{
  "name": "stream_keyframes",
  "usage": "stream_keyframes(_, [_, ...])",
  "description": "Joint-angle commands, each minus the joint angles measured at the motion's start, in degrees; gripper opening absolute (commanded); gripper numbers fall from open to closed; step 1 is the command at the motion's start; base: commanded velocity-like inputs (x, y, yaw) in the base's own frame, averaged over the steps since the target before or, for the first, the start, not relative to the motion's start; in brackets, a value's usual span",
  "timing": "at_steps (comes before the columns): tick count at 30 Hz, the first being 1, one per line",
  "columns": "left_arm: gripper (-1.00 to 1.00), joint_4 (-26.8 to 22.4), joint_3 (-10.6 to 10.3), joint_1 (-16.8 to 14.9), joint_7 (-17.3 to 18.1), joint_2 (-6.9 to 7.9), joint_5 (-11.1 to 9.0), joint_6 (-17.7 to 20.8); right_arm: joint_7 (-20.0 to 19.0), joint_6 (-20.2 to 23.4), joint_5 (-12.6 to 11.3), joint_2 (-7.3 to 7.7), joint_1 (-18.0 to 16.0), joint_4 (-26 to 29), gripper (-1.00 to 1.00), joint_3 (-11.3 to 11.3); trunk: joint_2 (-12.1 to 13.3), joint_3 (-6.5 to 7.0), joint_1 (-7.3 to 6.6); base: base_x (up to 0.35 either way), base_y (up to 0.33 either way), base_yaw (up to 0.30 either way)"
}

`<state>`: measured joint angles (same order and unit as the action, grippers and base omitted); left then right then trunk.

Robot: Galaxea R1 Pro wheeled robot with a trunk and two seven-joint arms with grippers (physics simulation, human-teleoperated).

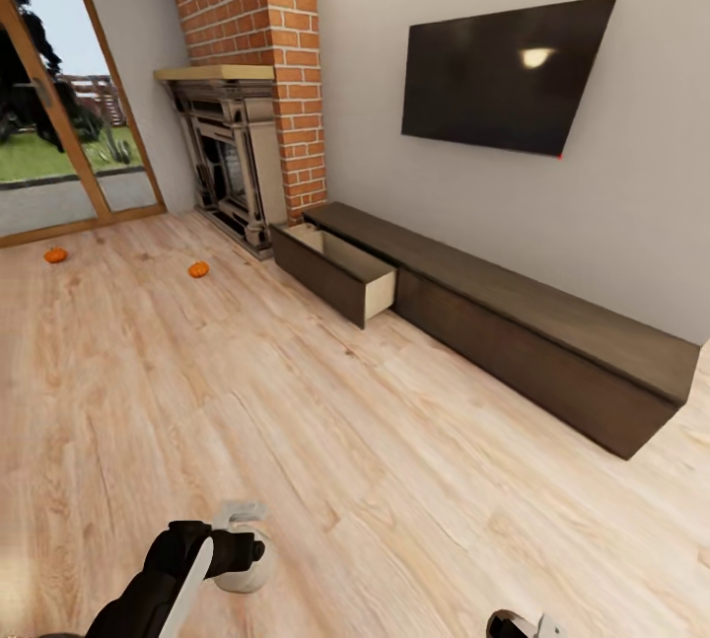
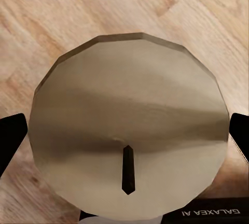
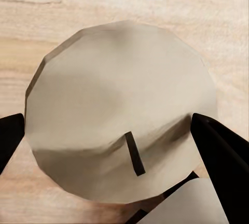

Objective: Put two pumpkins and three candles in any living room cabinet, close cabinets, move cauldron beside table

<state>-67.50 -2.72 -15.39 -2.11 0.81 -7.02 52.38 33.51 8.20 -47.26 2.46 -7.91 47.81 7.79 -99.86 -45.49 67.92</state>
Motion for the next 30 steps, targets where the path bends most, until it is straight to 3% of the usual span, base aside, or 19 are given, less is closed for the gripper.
stream_keyframes(1, [-1.0,0.0,0.0,0.0,0.0,-0.01,0.0,0.0,0.0,0.0,0.1,0.0,0.0,0.0,-1.0,0.0,0.0,0.0,0.0,0.32,-0.084,0.292])
stream_keyframes(30, [-1.0,0.0,0.1,0.0,0.0,0.04,0.0,0.0,0.1,0.0,0.2,-0.15,0.0,0.0,-1.0,0.5,0.0,-0.03,0.0,0.32,-0.031,0.292])
